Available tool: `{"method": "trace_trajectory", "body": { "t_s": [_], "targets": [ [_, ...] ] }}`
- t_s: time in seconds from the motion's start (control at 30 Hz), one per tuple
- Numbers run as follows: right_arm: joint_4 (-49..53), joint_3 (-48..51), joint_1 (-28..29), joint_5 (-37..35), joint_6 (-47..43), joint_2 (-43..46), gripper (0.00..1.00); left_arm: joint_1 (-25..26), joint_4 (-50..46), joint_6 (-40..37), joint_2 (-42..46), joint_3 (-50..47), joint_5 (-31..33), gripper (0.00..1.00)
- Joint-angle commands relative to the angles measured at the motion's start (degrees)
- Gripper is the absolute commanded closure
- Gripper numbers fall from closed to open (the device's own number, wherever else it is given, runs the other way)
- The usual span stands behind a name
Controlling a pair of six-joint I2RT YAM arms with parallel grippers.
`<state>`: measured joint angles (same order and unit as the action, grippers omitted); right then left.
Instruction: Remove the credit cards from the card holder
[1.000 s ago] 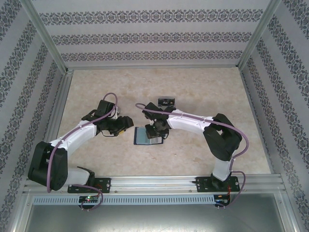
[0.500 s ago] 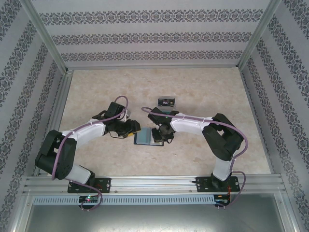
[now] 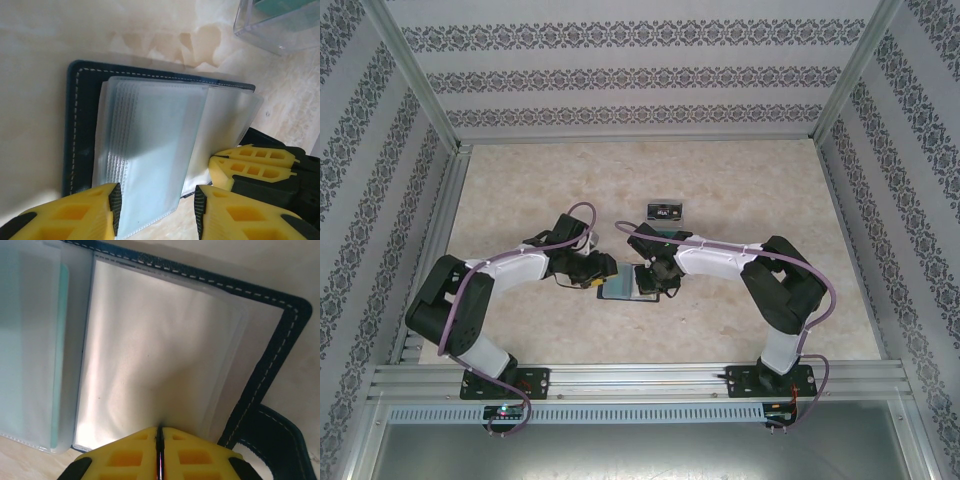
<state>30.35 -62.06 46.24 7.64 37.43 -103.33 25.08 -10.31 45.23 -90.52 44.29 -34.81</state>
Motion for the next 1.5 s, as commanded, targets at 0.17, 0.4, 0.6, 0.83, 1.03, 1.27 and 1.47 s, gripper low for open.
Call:
{"method": "trace_trajectory", "body": {
  "t_s": [0.17,0.4,0.6,0.83,1.03,1.27,1.47],
  "targets": [
    [-1.53,1.73,-0.01,0.69,1.15,-0.59,0.88,1.29,3.6,0.43,-2.71,1.25,-1.58,0.55],
    [-1.62,1.48,0.17,0.89,1.22,-1.02,0.88,1.64,4.27,0.54,-3.49,1.2,-1.71,0.55],
    [-1.61,1.48,0.25,1.06,1.28,-1.37,0.88,1.73,7.81,1.7,-3.87,0.72,-4.37,0.52],
    [-1.74,1.77,0.26,0.97,1.58,-1.38,0.88,1.92,10.04,2.23,-4.41,0.54,-6.66,0.49],
    [-2.53,2.26,0.3,1.58,2.2,-1.22,0.87,2.55,10.08,1.42,-3.93,1.24,-7.04,0.38],
    [-8.17,6.23,-1.51,3.39,5.23,2.69,0.86,4.74,11.01,0.22,-3.87,3.86,-9.08,0.4],
    [-12.33,11.68,-4.69,2.64,8.87,9.56,0.86,7.33,8.77,-1.53,-5.87,7.88,-9.2,0.42]
  ]
}}
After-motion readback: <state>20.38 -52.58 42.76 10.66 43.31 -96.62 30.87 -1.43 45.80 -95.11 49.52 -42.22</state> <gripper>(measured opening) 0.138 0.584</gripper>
